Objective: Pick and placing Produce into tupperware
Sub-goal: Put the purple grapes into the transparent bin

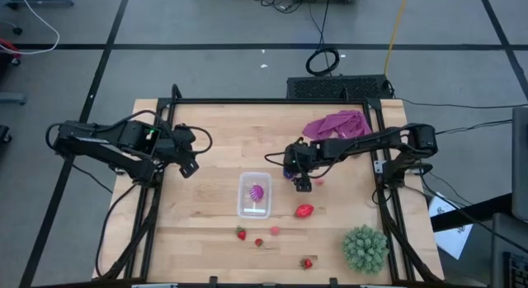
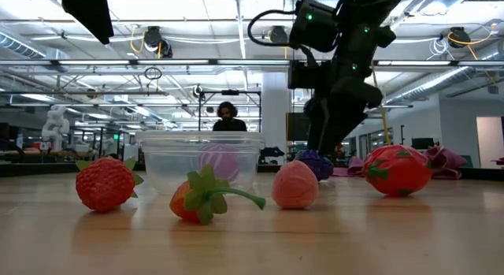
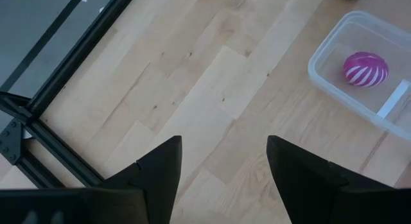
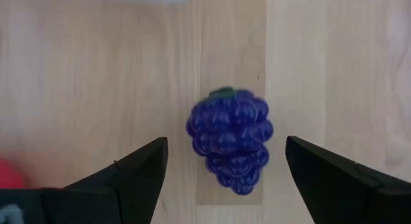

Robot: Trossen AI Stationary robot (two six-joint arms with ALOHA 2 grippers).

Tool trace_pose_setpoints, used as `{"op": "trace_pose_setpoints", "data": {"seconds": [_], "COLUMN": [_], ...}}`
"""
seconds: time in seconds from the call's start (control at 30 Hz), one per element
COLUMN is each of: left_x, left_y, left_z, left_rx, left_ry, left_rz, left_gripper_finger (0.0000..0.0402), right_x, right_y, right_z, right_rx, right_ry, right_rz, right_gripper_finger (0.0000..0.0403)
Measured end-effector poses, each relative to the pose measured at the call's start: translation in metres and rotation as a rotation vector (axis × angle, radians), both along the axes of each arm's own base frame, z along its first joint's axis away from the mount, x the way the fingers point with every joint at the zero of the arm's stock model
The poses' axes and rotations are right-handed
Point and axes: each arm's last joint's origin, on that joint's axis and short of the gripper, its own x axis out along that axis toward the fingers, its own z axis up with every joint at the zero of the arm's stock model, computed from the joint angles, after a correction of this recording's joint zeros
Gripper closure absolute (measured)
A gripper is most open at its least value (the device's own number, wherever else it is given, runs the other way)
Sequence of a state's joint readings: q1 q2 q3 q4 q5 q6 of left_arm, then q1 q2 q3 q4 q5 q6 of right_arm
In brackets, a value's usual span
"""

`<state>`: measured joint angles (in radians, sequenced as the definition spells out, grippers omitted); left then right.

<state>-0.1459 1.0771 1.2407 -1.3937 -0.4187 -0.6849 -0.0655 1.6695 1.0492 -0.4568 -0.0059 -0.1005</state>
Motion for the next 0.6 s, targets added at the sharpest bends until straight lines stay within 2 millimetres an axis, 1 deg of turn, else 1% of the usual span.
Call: {"op": "trace_pose_setpoints", "data": {"seconds": [0.13, 0.33, 0.6], "left_x": [0.0000, 0.0000, 0.0000], "left_y": [0.0000, 0.0000, 0.0000], "left_z": [0.0000, 0.0000, 0.0000], "left_rx": [0.001, 0.001, 0.000], "left_ry": [0.001, 0.001, 0.001], "left_rz": [-0.002, -0.003, -0.002], "left_gripper_finger": [0.0169, 0.0169, 0.0169], "right_x": [0.0009, 0.0025, 0.0027], "right_y": [-0.0030, -0.0065, -0.0088], "right_z": [-0.0045, -0.0034, -0.0032], "right_rx": [-0.003, -0.008, 0.036], "right_ry": [0.014, -0.009, -0.017], "right_rz": [0.000, -0.001, 0.004], "right_gripper_finger": [0.0096, 0.0096, 0.0096]}}
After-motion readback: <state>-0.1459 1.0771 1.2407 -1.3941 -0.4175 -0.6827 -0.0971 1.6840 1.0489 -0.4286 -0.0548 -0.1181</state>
